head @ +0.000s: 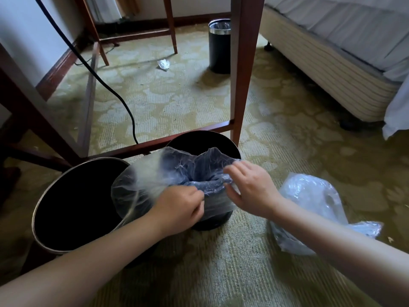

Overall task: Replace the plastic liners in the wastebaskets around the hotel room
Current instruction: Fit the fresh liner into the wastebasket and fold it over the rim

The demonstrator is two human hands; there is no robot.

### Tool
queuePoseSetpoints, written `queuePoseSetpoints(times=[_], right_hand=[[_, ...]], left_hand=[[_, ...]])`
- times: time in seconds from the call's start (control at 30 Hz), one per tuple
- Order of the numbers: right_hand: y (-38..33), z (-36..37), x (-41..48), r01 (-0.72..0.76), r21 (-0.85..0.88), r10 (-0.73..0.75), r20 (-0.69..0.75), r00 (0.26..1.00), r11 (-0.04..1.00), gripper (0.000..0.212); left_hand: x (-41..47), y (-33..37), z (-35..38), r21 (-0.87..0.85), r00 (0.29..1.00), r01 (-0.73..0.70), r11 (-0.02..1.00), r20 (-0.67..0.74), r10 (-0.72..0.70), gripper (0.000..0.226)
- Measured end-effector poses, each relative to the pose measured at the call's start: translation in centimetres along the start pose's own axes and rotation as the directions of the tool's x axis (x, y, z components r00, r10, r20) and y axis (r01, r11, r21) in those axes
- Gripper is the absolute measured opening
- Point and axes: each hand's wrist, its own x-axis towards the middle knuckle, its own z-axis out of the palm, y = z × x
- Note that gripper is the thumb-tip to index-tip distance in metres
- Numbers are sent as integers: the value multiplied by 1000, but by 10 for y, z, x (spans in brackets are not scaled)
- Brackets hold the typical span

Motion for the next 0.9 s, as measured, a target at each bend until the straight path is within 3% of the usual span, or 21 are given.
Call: queuePoseSetpoints(times=[0.1,0.2,0.33,0.37,0.53,0.6,0.7,0.9], right_hand=[[1,-1,27,-216,28,218,-101,971,976,43],[0,4,50,-347,97,350,-17,937,933,55],[-2,17,73,-398,282,382,112,917,873,21],[-1,19,79,-434,294,415,125,901,852,21],[20,25,103,-584,126,576,92,812,802,32],[33,25,111,-637,84,632,78,771,766,32],[54,31,121,-723,134,716,106,690,678,31],[89,51,132,-833,233,827,152,541,502,28]], left_hand=[[16,-6,-12,-46,980,145,988,-129,-150,22],[23,-14,-12,-121,926,309,943,-185,-328,20],[30,-30,-6,-116,868,420,900,-240,-436,16],[31,-37,-5,-86,860,439,894,-247,-446,14],[43,-72,4,216,889,459,862,-117,-444,18],[50,-85,7,263,884,463,847,-69,-462,21],[67,-101,11,237,861,493,837,5,-508,31],[107,-129,24,27,785,600,799,172,-595,54]])
